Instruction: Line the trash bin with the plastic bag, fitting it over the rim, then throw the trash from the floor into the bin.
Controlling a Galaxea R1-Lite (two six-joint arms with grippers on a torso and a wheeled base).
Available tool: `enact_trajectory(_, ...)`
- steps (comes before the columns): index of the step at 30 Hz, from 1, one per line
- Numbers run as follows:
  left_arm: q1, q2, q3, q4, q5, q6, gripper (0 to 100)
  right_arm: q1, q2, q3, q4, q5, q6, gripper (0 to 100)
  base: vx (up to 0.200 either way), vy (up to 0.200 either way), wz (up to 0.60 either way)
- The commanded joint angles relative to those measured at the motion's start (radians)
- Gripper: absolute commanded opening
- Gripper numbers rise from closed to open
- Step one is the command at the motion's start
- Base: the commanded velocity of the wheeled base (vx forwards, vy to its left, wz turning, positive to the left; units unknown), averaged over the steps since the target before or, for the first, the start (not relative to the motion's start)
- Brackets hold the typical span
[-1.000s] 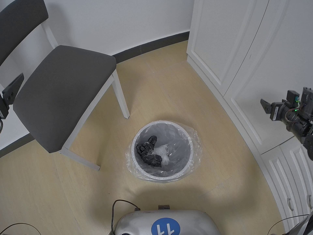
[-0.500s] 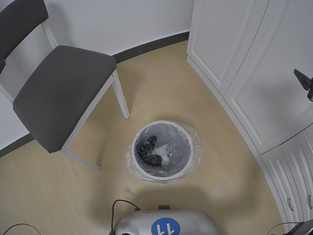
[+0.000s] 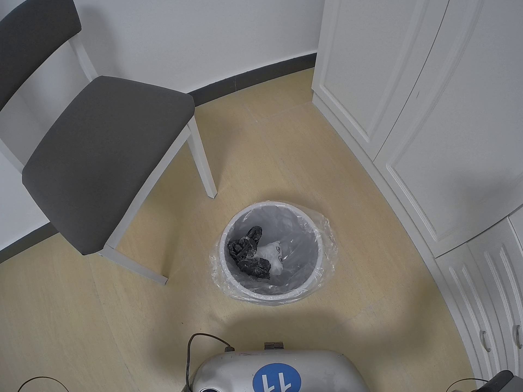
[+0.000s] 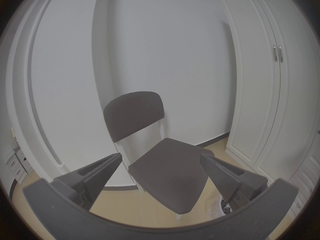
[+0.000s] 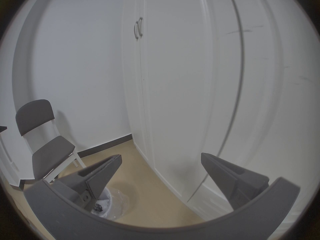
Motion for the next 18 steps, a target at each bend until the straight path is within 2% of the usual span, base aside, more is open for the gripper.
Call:
enact_trajectory(1, 0.056, -0.136, -0.006, 0.081, 0.003, -0.032, 100, -0.006, -0.242, 0.019, 0.133, -0.018, 0.000, 100, 0.000, 0.000, 0.00)
enact_trajectory(10, 0.055, -0.228, 0.002, 0.153, 0.002, -0.034, 100, -0.043, -0.463, 0.066, 0.291, -0.020, 0.000, 100, 0.000, 0.000, 0.00)
enact_trajectory(18, 0.058, -0.288, -0.006, 0.222, 0.002, -0.034, 100, -0.041, -0.548, 0.078, 0.346, -0.009, -0.001, 100, 0.000, 0.000, 0.00)
